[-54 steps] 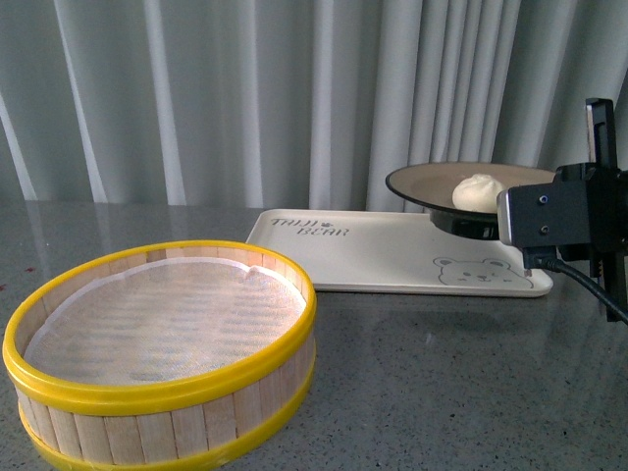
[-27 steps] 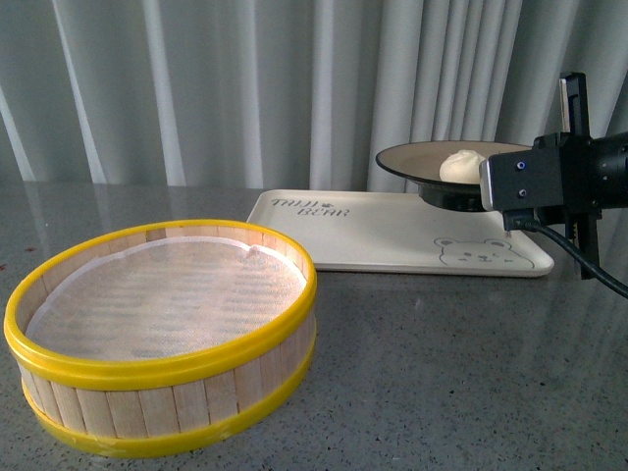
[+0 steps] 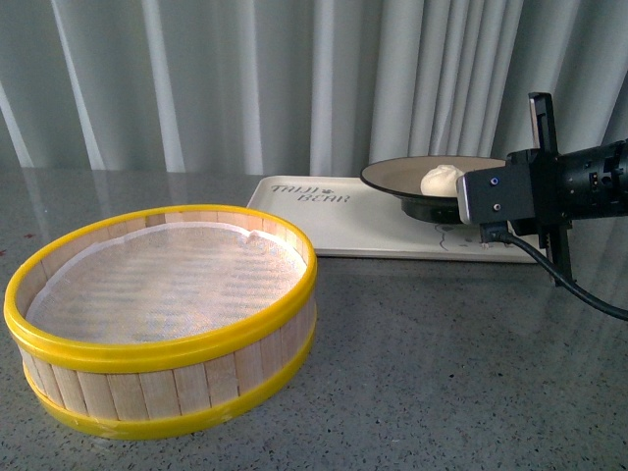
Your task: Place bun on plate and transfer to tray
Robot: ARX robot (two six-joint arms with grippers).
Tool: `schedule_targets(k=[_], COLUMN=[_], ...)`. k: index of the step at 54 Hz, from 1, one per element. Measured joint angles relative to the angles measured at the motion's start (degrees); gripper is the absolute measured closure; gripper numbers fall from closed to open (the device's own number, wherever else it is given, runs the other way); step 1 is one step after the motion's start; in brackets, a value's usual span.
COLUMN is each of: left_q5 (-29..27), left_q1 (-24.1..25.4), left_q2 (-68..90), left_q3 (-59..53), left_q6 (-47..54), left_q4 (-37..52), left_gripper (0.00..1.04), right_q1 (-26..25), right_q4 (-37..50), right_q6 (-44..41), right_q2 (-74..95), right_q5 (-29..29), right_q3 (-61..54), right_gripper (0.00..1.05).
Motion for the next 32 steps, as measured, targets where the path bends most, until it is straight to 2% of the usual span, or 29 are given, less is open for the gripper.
schedule_targets(k=[32], left_q5=[0.0], left_q1=[0.0], left_q2=[0.0], left_q3=[0.0], left_q6=[0.0], left_q4=[0.0], left_gripper=[0.07], right_q1=[0.11], right_q4=[-2.4], right_q6=[1.36], right_q2=[2.73], right_q5=[1.2], right_q3=[2.45], right_gripper=[1.02])
